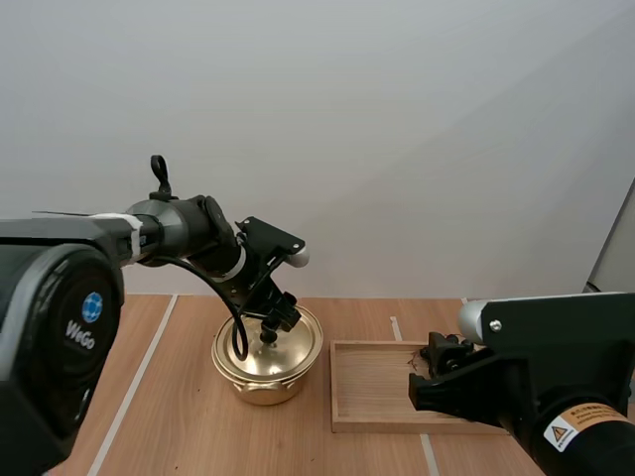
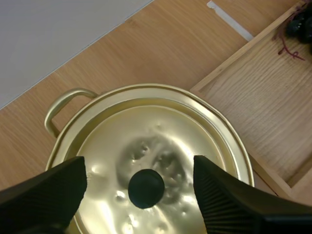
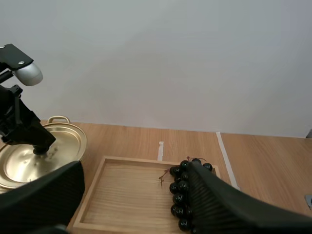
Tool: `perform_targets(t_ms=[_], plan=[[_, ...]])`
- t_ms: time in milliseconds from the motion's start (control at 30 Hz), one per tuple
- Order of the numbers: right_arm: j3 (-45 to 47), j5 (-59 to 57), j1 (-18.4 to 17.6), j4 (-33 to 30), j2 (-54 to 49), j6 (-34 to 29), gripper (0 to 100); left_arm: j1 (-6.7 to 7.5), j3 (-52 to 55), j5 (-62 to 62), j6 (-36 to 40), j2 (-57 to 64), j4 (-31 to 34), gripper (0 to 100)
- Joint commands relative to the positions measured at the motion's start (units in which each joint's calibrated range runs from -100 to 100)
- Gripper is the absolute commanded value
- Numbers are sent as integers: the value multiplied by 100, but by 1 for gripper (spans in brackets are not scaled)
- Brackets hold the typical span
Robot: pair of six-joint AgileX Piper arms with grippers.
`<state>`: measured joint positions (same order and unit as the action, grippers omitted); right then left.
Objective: Open the lid, put the grape in the pot, and close it
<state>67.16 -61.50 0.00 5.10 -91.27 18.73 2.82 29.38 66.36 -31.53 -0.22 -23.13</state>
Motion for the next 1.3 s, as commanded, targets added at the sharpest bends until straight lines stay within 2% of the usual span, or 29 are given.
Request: perform_targets(t_ms=[0,400,433,467,500,533,567,700,867,967,1267], plan=[[-44,-114,16,-102,7,-10,100,19,-131,-13,56,-241,70,100],[-44,-192,16,-75,7,-10,100,19,-222,358,70,-493,112,100],[-44,-192,16,-75,7,-10,100,19,-222,464,79,-493,112,83],[-44,-192,16,-75,7,-10,100,19,-222,502,79,-493,112,71],[-44,-192,16,-75,7,-10,100,19,-222,550,79,-493,112,44],[-44,-190,16,-75,7,-47,100,19,-222,576,79,-493,112,34],[-44,-190,16,-75,7,-72,100,19,-222,665,68,-480,123,0],[-44,-190,16,-111,7,-191,100,19,-222,716,80,-317,116,0],[-44,-173,123,-788,178,-746,100,19,-234,716,80,117,116,0],[-44,-71,126,-1058,805,-847,100,19,-338,764,80,648,116,0],[-171,1153,126,-1147,3185,-847,100,19,-513,1099,80,2193,96,0]])
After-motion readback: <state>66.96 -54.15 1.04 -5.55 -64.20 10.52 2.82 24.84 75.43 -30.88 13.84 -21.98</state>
